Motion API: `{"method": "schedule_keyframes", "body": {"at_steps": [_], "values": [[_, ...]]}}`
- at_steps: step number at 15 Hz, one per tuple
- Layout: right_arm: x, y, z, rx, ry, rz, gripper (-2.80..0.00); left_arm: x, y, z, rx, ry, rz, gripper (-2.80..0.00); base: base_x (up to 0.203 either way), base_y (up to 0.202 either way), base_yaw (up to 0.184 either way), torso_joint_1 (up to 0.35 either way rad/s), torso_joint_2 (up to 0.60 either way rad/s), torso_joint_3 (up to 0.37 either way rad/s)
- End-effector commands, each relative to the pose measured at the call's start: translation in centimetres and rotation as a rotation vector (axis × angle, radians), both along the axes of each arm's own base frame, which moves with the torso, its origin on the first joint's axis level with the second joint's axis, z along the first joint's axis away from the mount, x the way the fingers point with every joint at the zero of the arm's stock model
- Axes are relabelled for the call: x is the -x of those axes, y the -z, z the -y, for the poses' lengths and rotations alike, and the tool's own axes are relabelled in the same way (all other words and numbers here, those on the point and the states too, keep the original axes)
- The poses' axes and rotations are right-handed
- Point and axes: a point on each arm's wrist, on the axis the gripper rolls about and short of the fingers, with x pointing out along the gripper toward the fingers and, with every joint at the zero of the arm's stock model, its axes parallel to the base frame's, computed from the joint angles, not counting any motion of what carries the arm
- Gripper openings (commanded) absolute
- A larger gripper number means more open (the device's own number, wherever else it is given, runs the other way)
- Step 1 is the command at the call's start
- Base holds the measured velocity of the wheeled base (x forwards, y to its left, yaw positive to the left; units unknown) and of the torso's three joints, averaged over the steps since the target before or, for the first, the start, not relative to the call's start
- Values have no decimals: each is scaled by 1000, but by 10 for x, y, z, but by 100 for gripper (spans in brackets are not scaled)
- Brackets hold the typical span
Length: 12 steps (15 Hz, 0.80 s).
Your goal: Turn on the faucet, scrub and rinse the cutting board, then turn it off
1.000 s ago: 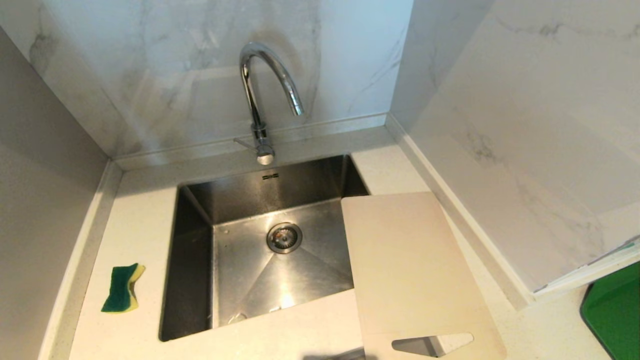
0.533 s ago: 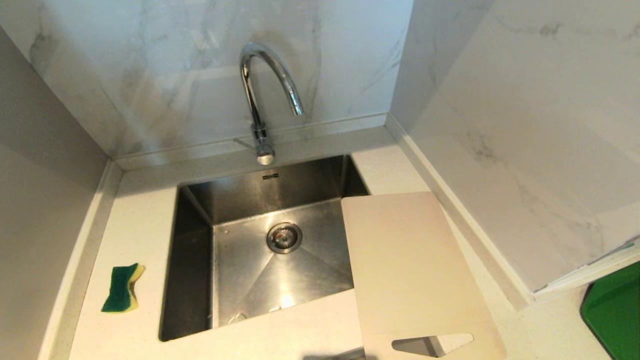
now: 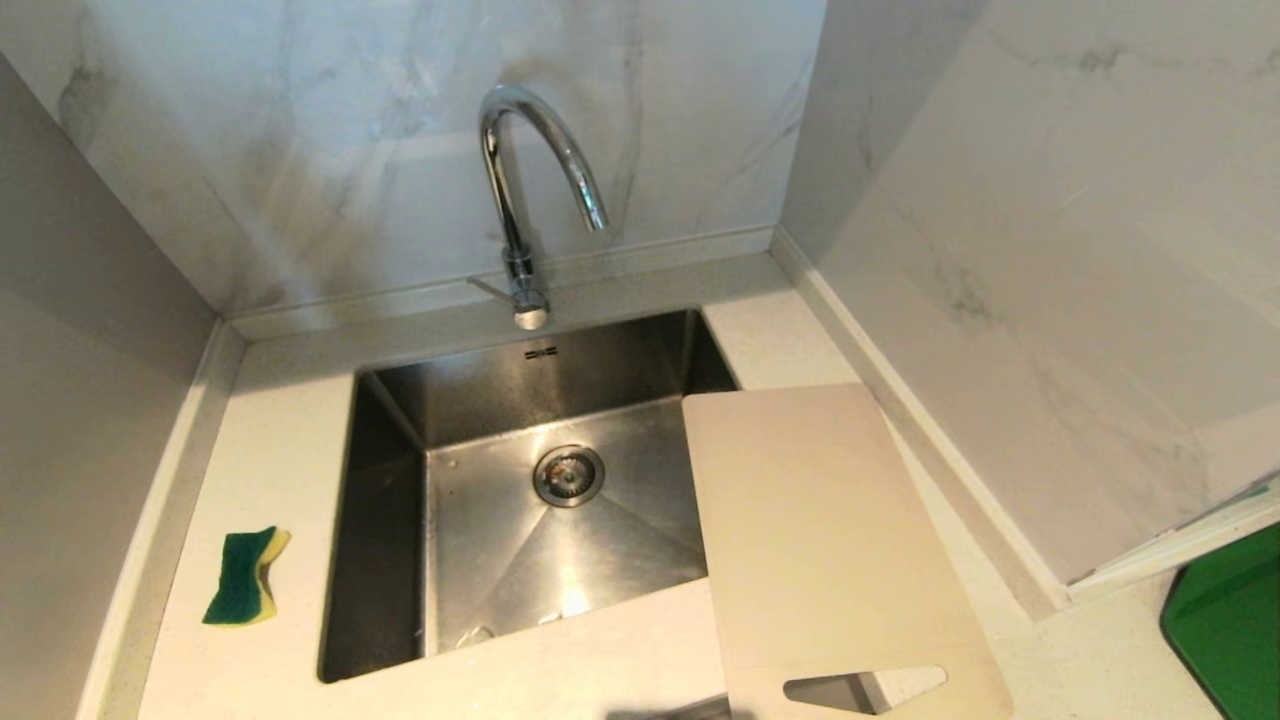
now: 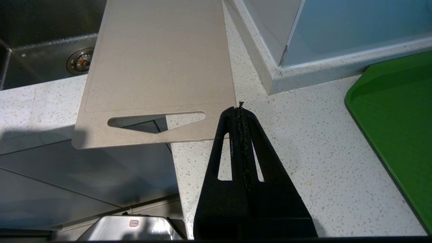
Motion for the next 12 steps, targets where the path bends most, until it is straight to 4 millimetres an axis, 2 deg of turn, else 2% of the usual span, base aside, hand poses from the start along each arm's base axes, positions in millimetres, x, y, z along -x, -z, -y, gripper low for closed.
{"method": "schedule_keyframes", "body": {"at_steps": [1, 12], "values": [[0, 0, 0, -2, 0, -1, -280, 0, 0, 0, 0, 0, -2, -280, 0, 0, 0, 0, 0, 0], [0, 0, 0, -12, 3, -1, -280, 0, 0, 0, 5, 0, -3, -280, 0, 0, 0, 0, 0, 0]]}}
